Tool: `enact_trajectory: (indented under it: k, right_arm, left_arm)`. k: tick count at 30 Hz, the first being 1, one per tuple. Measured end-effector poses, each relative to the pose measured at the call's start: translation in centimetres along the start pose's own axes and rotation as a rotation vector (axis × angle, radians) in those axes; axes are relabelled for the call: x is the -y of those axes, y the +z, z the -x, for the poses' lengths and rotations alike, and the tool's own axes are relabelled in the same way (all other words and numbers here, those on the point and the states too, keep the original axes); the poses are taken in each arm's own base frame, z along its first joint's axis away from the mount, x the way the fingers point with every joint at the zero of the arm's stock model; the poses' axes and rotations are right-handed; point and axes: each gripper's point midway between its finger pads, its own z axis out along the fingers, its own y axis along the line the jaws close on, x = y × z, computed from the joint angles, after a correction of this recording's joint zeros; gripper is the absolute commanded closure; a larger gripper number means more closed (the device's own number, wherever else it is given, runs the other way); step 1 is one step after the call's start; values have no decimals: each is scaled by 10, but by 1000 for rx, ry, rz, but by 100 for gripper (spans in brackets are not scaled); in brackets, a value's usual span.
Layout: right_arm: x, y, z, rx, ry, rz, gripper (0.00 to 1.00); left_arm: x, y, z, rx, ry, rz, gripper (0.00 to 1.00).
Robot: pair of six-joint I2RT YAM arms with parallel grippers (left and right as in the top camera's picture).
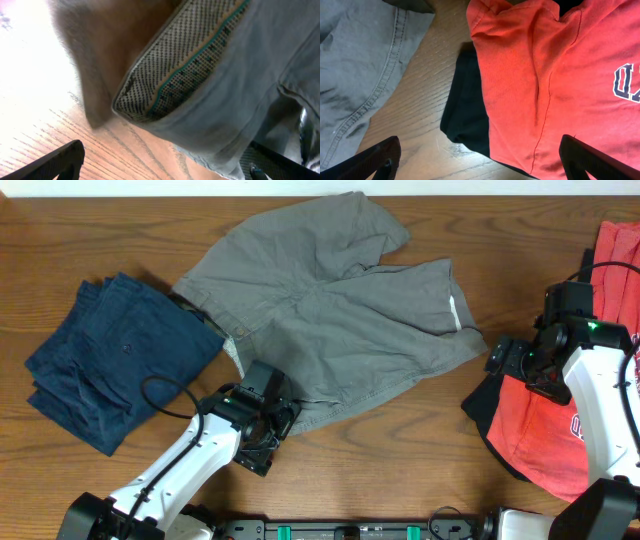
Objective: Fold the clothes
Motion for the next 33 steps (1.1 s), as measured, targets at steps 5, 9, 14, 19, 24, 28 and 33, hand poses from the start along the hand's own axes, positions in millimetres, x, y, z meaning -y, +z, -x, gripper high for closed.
enact_trajectory:
  k: [5,9,14,19,24,28,33]
  right_arm:
    - [0,0,0,0,0,0,1]
    - [0,0,0,0,0,0,1]
    - [0,0,0,0,0,1,1]
    - [-3,0,-2,-8,-4,15,1]
    - [-11,0,-6,-31,-24,68,4]
    - [-23,9,-23,-90,-47,138,5]
    - [-39,41,-55,-144,-94,187,4]
  left_arm:
    - [3,0,11,62,-56,-12,38]
    - [4,-1,15,86,-71,-17,48]
    - [3,2,17,97,-97,-24,78]
    - [-9,6,21,115,-99,6,94]
    - [-11,7,22,119,-42,20,94]
    - [-14,6,22,120,50,31,94]
    - [-19,-5,20,124,146,32,94]
